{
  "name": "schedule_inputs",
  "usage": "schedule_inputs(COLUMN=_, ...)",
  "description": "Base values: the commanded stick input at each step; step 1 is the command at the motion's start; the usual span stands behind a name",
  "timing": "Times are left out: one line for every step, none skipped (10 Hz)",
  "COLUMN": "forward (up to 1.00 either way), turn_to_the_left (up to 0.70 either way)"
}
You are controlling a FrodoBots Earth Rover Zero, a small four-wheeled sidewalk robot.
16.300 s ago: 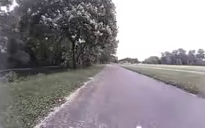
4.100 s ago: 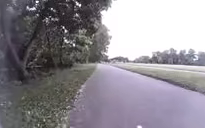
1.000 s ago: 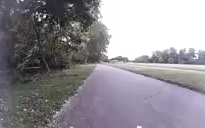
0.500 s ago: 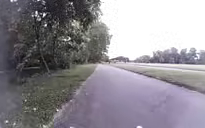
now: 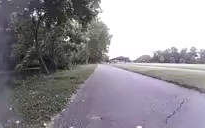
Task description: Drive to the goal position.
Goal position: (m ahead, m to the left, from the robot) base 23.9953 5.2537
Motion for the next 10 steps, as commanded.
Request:
schedule_inputs(forward=0.70, turn_to_the_left=-0.01)
schedule_inputs(forward=0.70, turn_to_the_left=0.00)
schedule_inputs(forward=0.70, turn_to_the_left=-0.01)
schedule_inputs(forward=0.70, turn_to_the_left=-0.01)
schedule_inputs(forward=0.70, turn_to_the_left=-0.01)
schedule_inputs(forward=0.70, turn_to_the_left=0.00)
schedule_inputs(forward=0.70, turn_to_the_left=0.00)
schedule_inputs(forward=0.70, turn_to_the_left=0.00)
schedule_inputs(forward=0.70, turn_to_the_left=-0.01)
schedule_inputs(forward=0.70, turn_to_the_left=-0.01)
